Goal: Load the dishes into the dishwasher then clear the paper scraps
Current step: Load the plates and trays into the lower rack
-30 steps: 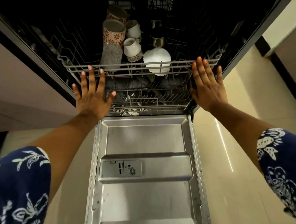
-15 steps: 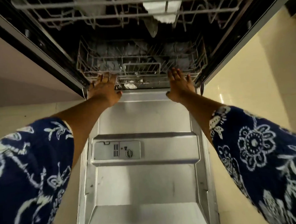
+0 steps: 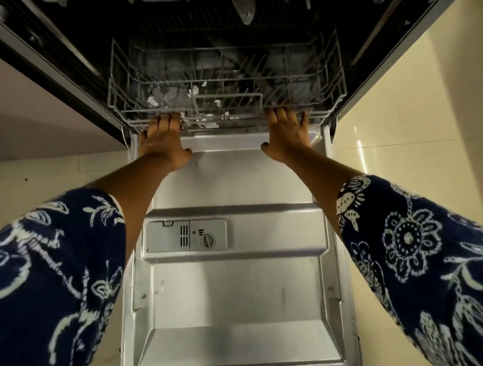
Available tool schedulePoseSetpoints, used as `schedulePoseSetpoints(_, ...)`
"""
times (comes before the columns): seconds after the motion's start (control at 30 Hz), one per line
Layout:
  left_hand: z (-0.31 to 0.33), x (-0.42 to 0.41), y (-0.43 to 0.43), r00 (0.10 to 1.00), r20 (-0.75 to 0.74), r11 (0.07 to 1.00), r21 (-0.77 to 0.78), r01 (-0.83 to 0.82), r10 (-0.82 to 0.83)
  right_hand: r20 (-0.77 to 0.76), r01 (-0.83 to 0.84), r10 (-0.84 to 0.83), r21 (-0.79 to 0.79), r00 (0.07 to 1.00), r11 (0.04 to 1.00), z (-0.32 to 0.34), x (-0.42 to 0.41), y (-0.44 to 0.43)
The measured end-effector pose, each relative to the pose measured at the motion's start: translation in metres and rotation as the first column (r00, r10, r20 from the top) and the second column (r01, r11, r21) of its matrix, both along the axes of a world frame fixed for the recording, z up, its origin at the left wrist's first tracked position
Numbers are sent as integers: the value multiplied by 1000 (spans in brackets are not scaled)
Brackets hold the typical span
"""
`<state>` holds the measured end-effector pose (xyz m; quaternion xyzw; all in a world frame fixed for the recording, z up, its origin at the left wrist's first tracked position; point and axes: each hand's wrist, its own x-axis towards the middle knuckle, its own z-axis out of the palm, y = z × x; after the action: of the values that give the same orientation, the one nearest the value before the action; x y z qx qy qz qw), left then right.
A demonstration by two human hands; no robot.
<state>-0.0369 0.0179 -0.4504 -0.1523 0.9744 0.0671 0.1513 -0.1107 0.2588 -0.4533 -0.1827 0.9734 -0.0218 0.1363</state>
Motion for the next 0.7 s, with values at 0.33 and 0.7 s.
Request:
schedulePoseSetpoints(0.33,14,134,34,979,202,993,111,-36,13,141,-21,20,12,990,1000,11,137,36)
schedulePoseSetpoints(0.7,-7,308,87,951,308,997,57,-49,29,181,-22,14,41,983,999,-8,310,85)
